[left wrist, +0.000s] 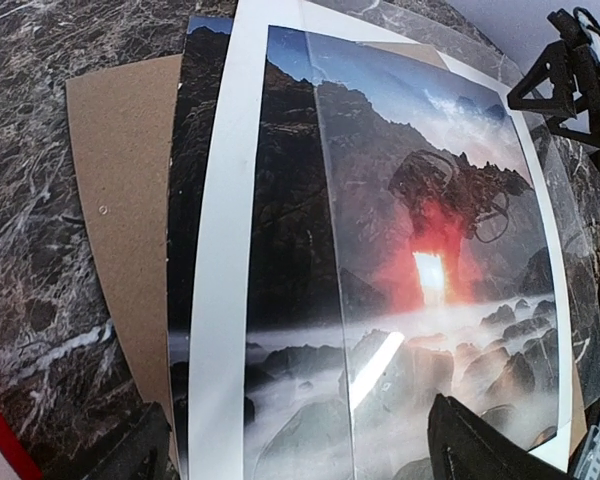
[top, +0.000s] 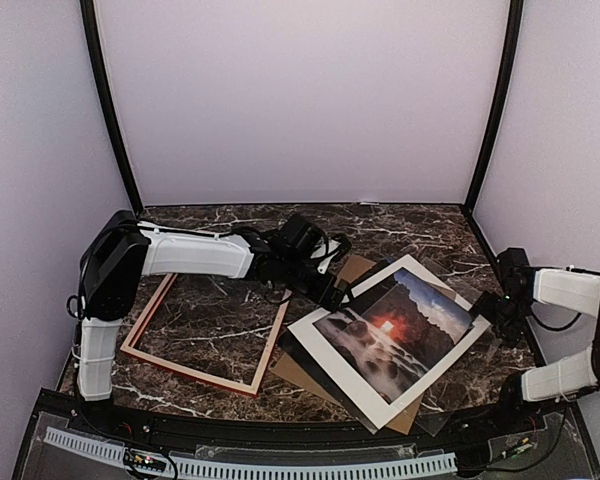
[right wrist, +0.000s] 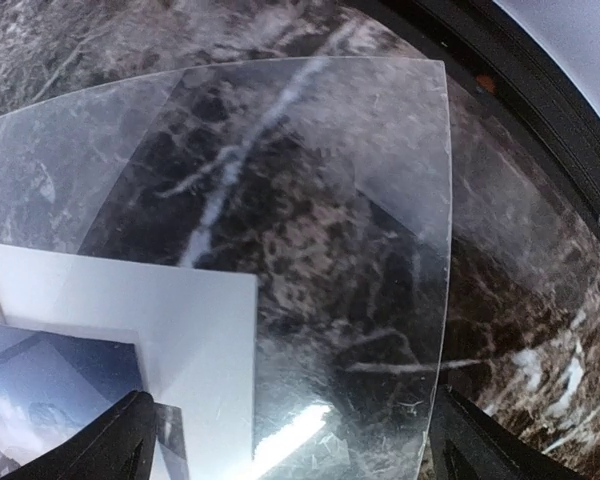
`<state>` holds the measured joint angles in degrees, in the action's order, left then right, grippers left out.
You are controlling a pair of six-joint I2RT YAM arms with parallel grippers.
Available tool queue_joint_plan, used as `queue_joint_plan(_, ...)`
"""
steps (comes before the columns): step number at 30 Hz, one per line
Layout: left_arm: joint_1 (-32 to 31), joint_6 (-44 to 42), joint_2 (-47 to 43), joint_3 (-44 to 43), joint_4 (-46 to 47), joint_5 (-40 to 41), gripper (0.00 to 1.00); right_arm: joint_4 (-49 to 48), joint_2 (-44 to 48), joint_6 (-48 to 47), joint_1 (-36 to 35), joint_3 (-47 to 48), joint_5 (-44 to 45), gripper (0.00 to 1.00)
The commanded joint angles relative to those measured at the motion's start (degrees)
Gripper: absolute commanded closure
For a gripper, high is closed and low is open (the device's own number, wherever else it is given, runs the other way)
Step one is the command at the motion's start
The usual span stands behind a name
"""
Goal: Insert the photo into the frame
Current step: Move the glass panel to the center of the board, then pick up the glass panel from the mat board.
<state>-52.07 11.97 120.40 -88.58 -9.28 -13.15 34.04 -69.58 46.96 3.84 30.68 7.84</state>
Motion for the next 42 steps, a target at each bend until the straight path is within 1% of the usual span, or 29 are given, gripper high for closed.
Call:
queue_joint_plan(1,0.09,-1.14,2.20,-4.73,-2.61,-3.43,0.08,-9.76,-6.31,-5.91,0.23,1.22,-10.59,0.05)
queue_joint_plan(5,0.04,-0.88,6.26,-9.13,-5.64,-4.29,0.14,-13.08,-12.42,-11.23,0.12,5.06,-14.23,0.08)
queue_joint_plan(8,0.11,0.15,7.64,-11.38,-7.85,-3.09,0.17,-15.30,-16.55,-14.83,-1.10,8.83,-16.79,0.11)
queue_joint_plan(11,0.08,2.95,7.88,-11.58,-8.35,-2.78,0.19,-16.50,-21.62,-18.26,-3.37,13.30,-19.54,0.13)
queue_joint_plan(12,0.06,3.62,7.90,-11.46,-8.64,-2.52,0.19,-16.77,-23.49,-19.42,-5.57,14.92,-20.61,0.13)
queue_joint_plan(16,0.05,8.46,7.84,-10.54,-10.35,-0.04,0.20,-17.01,-29.74,-23.06,-10.57,21.59,-23.54,0.17)
queue_joint_plan(19,0.10,12.42,7.47,-9.76,-11.26,1.41,0.20,-15.41,-31.30,-24.80,-12.23,25.75,-21.84,0.18)
queue_joint_plan(22,0.09,15.93,7.15,-8.82,-12.66,2.94,0.19,-12.63,-29.80,-25.75,-12.18,27.42,-16.86,0.16)
queue_joint_plan(25,0.05,18.13,5.32,-6.63,-12.07,4.27,0.17,-9.61,-26.95,-26.37,-11.99,27.25,-11.36,0.14)
queue_joint_plan(29,0.10,20.36,1.62,-2.05,-10.43,6.72,0.16,-7.60,-23.62,-26.82,-11.58,24.26,-10.47,0.13)
queue_joint_plan(32,0.09,21.32,-1.16,0.15,-9.83,7.60,0.14,-7.60,-21.95,-27.04,-11.40,21.36,-13.17,0.13)
queue_joint_plan(36,0.07,22.37,-1.66,1.71,-10.10,6.66,0.13,-9.82,-20.90,-26.51,-11.48,17.25,-19.59,0.15)
queue_joint_plan(42,0.30,24.39,-1.66,4.25,-8.97,6.07,0.13,-12.73,-20.05,-26.31,-11.48,13.43,-24.96,0.16)
